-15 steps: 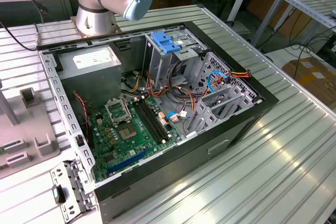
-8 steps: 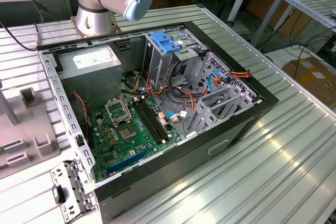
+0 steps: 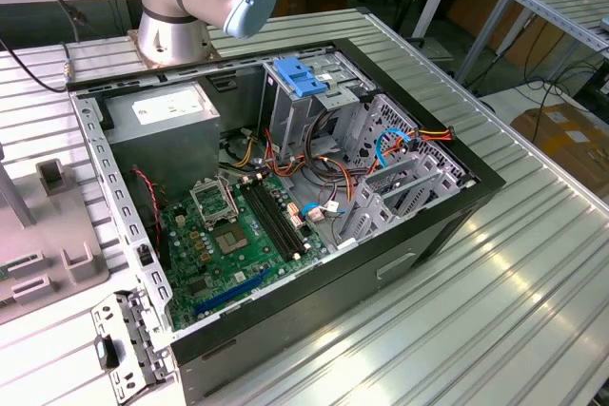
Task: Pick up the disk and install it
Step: 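Pick up the disk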
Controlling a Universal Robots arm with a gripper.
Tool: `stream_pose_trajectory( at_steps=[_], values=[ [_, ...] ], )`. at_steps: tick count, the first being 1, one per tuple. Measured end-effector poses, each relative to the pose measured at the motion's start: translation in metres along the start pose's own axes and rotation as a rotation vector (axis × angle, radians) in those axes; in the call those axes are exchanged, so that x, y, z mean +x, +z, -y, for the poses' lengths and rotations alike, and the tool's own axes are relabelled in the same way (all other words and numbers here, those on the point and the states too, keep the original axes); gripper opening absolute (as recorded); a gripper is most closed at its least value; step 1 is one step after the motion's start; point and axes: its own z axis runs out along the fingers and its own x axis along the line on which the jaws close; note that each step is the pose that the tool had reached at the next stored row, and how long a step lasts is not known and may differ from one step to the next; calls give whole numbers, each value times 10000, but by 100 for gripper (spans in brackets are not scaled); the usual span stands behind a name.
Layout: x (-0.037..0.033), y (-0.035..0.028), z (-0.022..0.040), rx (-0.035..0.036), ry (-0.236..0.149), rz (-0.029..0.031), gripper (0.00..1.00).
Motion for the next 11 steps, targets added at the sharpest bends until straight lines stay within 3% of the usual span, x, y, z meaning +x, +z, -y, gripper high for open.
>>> stream_pose_trajectory(
  at_steps=[11],
  values=[
    [0, 0, 0, -18, -743, -33, 11]
  ],
)
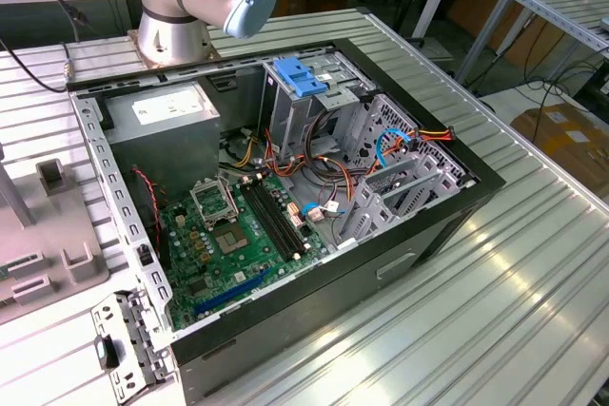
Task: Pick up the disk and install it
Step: 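Pick up the disk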
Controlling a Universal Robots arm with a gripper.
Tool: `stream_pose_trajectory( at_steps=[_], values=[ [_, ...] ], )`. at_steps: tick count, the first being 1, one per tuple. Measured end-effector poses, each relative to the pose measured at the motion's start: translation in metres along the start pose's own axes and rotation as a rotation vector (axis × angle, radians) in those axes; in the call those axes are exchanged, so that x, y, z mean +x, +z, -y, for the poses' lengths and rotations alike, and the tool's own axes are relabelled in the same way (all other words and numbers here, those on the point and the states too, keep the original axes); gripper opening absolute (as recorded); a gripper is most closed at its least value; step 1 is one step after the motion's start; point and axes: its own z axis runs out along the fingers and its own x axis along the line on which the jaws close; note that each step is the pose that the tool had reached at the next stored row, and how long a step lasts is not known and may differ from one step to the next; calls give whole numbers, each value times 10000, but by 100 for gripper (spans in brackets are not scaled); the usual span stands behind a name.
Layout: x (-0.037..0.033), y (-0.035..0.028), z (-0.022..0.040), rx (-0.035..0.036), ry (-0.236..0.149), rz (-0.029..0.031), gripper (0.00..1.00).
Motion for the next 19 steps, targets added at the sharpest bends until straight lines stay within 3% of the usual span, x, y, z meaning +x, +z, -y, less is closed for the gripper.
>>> stream_pose_trajectory(
  at_steps=[19],
  values=[
    [0, 0, 0, -34, -1377, -61, 11]
  ],
)
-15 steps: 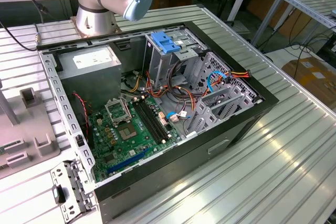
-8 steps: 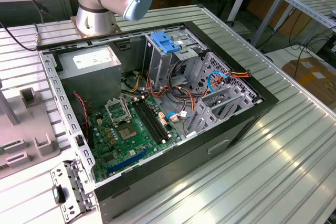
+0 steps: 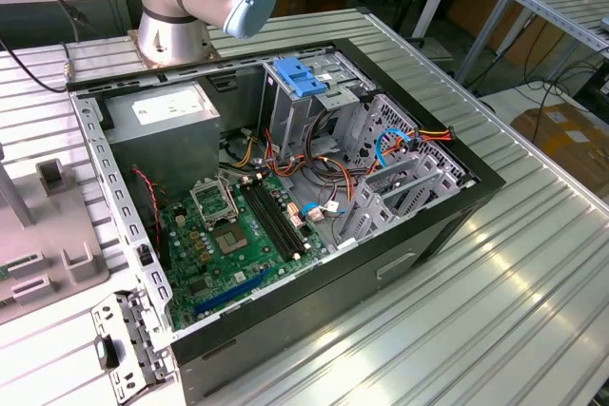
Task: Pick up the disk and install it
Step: 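Pick up the disk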
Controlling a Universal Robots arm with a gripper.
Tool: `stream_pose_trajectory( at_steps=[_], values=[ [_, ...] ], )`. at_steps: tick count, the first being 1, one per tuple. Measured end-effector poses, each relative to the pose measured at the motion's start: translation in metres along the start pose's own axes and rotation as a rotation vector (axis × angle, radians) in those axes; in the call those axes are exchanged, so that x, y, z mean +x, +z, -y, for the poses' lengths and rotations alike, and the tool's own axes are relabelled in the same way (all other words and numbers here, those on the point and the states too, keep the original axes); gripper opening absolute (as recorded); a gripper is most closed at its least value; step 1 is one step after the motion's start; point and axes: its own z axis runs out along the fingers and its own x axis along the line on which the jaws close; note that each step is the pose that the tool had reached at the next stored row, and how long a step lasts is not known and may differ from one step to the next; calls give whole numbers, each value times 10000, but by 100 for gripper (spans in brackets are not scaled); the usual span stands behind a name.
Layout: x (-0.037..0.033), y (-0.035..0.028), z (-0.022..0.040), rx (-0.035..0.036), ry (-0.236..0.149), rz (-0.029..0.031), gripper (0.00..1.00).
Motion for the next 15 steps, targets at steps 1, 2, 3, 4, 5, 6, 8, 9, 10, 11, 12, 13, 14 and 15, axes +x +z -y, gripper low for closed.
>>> stream_pose_trajectory(
  at_steps=[1, 2, 3, 4, 5, 6, 8, 9, 10, 11, 12, 13, 14, 15],
  values=[
    [0, 0, 0, -1, -74, -3, 11],
    [0, 0, 0, -3, -138, -6, 11],
    [0, 0, 0, -5, -234, -11, 11],
    [0, 0, 0, -8, -345, -15, 11],
    [0, 0, 0, -9, -409, -18, 11],
    [0, 0, 0, -11, -469, -20, 11],
    [0, 0, 0, -16, -699, -31, 11],
    [0, 0, 0, -18, -761, -33, 11],
    [0, 0, 0, -19, -830, -36, 11],
    [0, 0, 0, -21, -905, -40, 11],
    [0, 0, 0, -23, -962, -43, 11],
    [0, 0, 0, -26, -1070, -47, 11],
    [0, 0, 0, -28, -1187, -52, 11],
    [0, 0, 0, -30, -1251, -55, 11]
  ],
)
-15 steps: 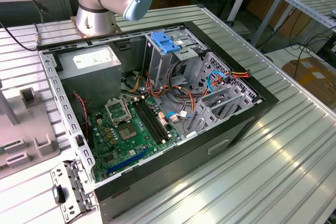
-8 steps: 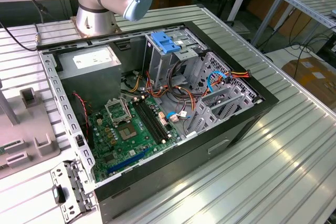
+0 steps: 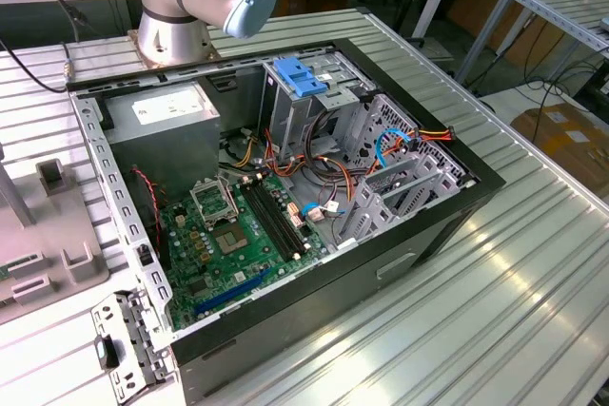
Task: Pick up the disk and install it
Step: 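Pick up the disk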
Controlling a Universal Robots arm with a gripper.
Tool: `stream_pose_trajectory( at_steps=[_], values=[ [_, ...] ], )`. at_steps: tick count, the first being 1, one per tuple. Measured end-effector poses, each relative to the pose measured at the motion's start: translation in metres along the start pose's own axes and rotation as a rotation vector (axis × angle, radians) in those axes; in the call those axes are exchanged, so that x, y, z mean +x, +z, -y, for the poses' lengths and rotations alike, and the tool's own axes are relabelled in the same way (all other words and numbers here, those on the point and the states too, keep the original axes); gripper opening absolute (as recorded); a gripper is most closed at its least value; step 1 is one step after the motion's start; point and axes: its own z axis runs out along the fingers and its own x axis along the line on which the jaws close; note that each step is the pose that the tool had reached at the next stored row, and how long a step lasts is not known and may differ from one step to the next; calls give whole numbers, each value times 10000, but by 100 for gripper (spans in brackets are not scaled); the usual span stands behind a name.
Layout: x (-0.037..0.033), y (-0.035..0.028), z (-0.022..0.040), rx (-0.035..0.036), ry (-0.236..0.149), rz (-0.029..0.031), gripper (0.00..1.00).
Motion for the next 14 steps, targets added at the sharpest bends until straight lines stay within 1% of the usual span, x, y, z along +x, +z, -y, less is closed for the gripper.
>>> stream_pose_trajectory(
  at_steps=[14],
  values=[
    [0, 0, 0, -25, -1035, -45, 11]
  ],
)
